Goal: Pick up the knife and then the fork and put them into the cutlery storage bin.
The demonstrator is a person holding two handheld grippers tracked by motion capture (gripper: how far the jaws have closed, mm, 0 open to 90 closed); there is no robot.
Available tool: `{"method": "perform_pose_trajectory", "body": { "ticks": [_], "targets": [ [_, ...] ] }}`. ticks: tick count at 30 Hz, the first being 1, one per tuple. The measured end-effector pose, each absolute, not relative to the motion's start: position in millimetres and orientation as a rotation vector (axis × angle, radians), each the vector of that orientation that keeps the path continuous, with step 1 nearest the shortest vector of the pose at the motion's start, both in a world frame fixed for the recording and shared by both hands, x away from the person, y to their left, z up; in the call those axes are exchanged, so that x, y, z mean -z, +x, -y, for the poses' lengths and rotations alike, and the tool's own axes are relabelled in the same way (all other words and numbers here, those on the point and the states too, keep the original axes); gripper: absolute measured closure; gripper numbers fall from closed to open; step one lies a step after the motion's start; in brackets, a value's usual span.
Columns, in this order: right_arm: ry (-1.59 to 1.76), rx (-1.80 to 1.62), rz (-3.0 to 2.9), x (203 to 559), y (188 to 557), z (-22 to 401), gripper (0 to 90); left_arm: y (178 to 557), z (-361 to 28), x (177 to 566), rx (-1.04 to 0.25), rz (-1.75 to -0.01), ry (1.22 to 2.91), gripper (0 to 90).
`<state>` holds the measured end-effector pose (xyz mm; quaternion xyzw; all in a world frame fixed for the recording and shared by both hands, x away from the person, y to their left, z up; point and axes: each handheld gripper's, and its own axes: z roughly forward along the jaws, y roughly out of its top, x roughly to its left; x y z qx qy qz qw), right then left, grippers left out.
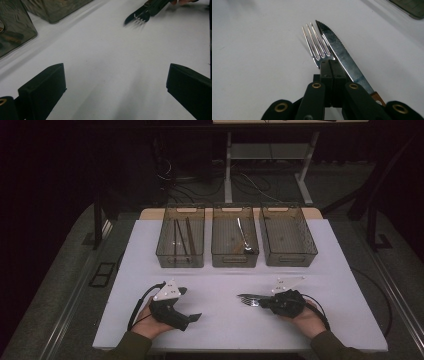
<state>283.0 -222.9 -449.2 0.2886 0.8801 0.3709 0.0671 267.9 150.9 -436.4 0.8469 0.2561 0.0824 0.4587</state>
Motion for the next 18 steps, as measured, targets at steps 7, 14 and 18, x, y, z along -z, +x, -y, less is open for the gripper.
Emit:
{"method": "perform_pose_trajectory", "body": {
  "ticks": [7,14,18],
  "targets": [
    [0.886,-1.113,-2.643,449,290,218,89.4,268,-151,436,-0.202,-0.630,2.085,1.1],
    [0.907,-1.096,-2.629,449,297,214,89.4,268,-151,436,-0.202,-0.630,2.085,1.1],
    [0.922,-1.082,-2.625,449,303,212,89.5,268,-151,436,-0.200,-0.630,2.085,1.1]
  ]
}}
